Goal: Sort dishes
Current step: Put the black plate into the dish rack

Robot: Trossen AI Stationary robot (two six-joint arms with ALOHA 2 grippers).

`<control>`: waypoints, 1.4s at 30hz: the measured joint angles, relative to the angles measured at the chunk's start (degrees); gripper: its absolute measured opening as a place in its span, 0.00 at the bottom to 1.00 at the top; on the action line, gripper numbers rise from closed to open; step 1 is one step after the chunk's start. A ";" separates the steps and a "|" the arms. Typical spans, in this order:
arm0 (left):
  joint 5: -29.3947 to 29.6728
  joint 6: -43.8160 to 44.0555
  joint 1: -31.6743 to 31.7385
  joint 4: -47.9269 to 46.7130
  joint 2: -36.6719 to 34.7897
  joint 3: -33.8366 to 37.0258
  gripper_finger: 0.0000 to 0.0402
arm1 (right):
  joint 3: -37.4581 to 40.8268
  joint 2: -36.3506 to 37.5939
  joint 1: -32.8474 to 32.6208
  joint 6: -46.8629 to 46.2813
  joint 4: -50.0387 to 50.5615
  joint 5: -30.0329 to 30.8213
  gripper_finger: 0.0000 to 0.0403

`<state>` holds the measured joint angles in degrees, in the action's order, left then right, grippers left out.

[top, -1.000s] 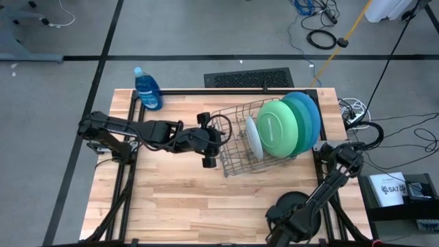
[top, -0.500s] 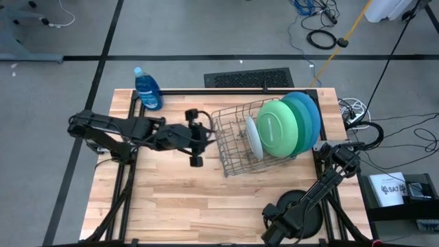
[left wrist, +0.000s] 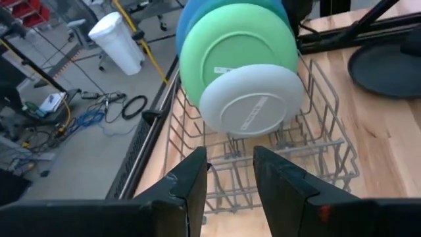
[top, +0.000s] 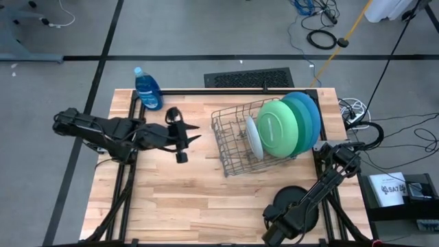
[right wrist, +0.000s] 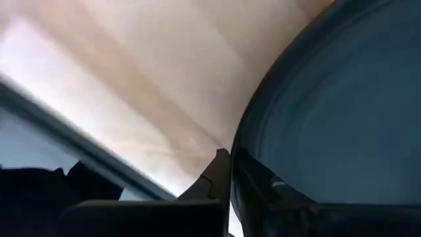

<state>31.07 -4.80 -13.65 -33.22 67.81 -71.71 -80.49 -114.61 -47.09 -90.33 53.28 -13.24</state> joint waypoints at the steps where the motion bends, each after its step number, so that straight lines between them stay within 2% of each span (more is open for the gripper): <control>1: 0.03 -0.20 0.00 1.27 -0.81 1.47 0.32 | -0.53 0.22 -0.02 1.01 -0.09 0.55 0.00; 5: 0.59 -1.79 0.22 5.80 -2.69 4.38 0.32 | -3.34 1.87 0.00 4.39 2.06 3.76 0.00; 12: 0.48 -2.06 0.17 6.18 -2.94 4.55 0.32 | -6.90 8.28 0.00 9.44 2.40 12.08 0.00; 19: 0.44 -2.05 0.17 5.72 -2.95 4.55 0.32 | -10.52 14.92 -0.31 17.00 2.67 25.57 0.00; 27: 0.25 -2.08 0.17 5.25 -2.93 4.55 0.32 | -13.88 19.97 -0.05 33.59 -2.48 39.19 0.00; 31: 0.24 -3.01 0.17 5.28 -2.93 4.55 0.32 | -13.95 22.24 2.07 42.48 -5.78 46.67 0.00; 37: 0.24 -3.13 0.17 5.30 -2.93 4.55 0.32 | -13.48 23.69 8.68 47.70 -5.52 47.76 0.00; 42: 0.24 -3.13 0.17 5.30 -2.93 4.55 0.32 | -13.47 24.37 14.02 58.98 -12.11 44.80 0.00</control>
<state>31.31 -7.93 -13.47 -27.92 64.88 -67.16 -93.95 -90.24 -33.07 -31.34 41.16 31.56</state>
